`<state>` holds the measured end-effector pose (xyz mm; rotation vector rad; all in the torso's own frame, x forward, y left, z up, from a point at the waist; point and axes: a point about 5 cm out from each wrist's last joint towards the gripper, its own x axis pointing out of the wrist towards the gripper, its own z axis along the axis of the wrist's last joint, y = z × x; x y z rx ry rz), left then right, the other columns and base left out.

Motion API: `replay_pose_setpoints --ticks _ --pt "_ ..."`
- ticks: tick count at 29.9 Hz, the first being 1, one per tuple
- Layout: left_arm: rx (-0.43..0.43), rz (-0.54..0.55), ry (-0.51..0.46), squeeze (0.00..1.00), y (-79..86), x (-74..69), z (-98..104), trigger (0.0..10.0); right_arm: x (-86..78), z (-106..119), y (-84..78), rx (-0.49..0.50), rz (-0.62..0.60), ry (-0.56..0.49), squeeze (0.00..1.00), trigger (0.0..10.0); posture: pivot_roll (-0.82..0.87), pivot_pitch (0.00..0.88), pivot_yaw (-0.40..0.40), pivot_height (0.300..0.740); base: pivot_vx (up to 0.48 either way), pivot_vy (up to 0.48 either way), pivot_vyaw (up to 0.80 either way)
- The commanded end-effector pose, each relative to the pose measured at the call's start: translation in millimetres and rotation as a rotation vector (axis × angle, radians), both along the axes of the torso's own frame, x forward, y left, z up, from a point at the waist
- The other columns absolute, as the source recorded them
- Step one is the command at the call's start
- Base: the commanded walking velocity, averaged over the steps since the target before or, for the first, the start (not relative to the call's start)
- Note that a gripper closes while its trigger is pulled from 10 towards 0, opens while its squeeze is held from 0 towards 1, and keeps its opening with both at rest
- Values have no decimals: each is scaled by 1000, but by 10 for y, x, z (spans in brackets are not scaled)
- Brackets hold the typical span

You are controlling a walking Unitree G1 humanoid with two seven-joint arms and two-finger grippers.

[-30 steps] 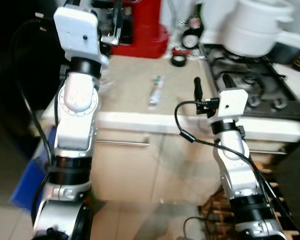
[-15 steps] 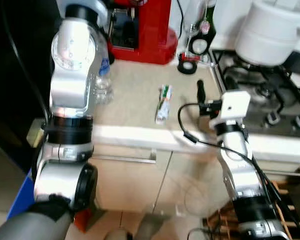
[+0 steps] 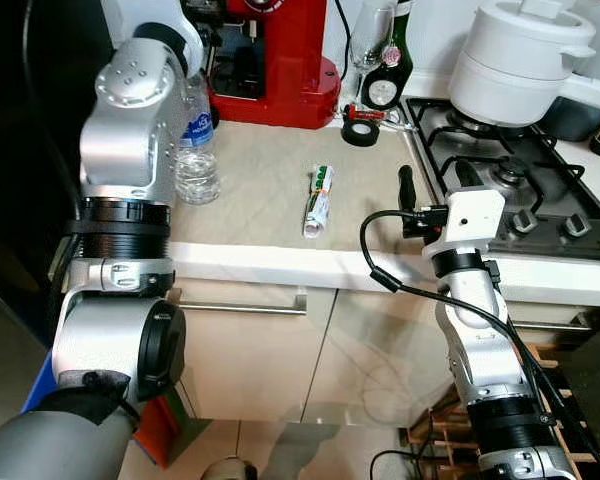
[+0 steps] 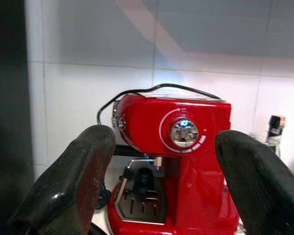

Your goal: Restocking fridge

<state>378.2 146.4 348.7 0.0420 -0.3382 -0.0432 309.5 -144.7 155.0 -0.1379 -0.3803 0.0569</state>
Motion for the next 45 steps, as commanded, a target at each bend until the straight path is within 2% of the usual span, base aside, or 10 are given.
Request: replay_pose_setpoints --ticks 1,7,21,26,30,31,32,33,38,45 --pt "14 -21 2 0 -45 -25 80 10000 15 -14 -9 6 3 16 0 10000 14 0 -49 740 0 0 0" --pt "13 -14 98 0 -22 25 -69 10000 57 -8 15 14 14 23 0 10000 15 0 -50 740 0 0 0" --pt "-11 41 160 0 38 65 -169 10000 69 -27 3 17 17 34 0 10000 4 0 -49 740 0 0 0" --pt "-63 21 238 0 28 96 -342 10000 79 -36 13 21 18 40 0 10000 11 0 -49 740 0 0 0" --pt "-56 42 280 0 75 144 -478 10000 88 -44 29 20 26 44 0 10000 14 0 -50 740 0 0 0" --pt "-56 43 289 0 78 150 -508 3922 90 -42 29 20 26 43 0 10000 14 0 -50 740 0 0 0" --pt "-55 43 295 0 80 154 -527 3922 91 -42 29 20 26 43 0 10000 14 0 -50 740 0 0 0" --pt "-55 46 301 0 83 160 -556 0 95 -42 28 20 26 43 0 10000 14 0 -49 740 0 0 0" --pt "-42 72 343 0 128 190 -722 0 101 -46 29 19 27 44 0 10000 11 0 -48 740 0 0 0" --pt "-41 74 339 0 135 204 -772 0 103 -52 22 17 25 45 0 10000 10 0 -49 740 0 0 0"
